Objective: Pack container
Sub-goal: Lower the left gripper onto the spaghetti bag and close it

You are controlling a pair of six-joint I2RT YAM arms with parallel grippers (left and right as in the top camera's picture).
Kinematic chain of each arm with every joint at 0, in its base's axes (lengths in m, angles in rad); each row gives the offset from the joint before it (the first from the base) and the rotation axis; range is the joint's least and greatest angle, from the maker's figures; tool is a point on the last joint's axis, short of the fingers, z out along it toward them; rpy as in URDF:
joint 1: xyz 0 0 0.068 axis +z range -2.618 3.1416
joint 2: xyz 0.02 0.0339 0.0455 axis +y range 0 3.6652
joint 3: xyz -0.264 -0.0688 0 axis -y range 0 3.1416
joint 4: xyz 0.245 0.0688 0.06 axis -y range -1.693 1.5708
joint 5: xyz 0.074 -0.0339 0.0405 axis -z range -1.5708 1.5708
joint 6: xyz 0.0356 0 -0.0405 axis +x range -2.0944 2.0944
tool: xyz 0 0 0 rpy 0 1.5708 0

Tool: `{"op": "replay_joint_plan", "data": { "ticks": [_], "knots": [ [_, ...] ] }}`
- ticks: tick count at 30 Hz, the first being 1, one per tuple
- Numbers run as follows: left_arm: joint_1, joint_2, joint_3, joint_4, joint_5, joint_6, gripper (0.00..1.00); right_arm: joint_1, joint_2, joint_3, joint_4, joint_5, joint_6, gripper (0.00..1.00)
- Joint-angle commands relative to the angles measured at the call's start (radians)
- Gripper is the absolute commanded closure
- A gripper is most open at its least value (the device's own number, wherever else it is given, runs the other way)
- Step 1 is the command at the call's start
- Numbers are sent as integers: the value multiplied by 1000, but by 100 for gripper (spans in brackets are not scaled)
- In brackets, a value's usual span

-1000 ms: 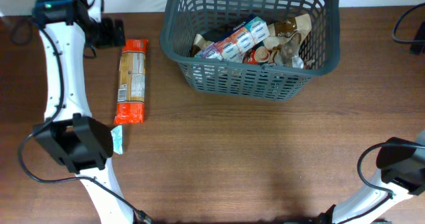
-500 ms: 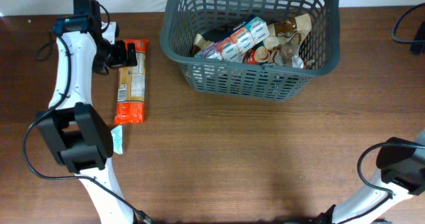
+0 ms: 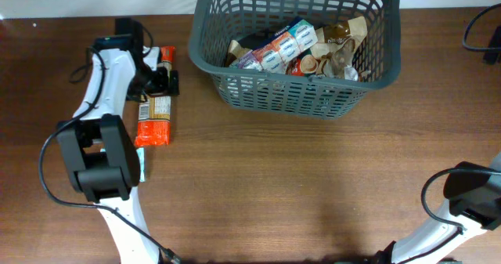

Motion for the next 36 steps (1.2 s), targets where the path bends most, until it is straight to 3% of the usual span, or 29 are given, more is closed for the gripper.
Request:
{"op": "replay_joint_plan", "data": {
  "ticks": [1, 11, 36],
  "knots": [
    [-6, 10, -23, 9, -5, 0, 0, -4, -8, 2, 2, 9, 5, 1],
    [-5, 10, -39, 16, -103, -4, 0, -4, -8, 2, 3, 9, 5, 1],
    [-3, 11, -151, 112, -144, -3, 0, -4, -8, 2, 2, 9, 5, 1]
  ]
}}
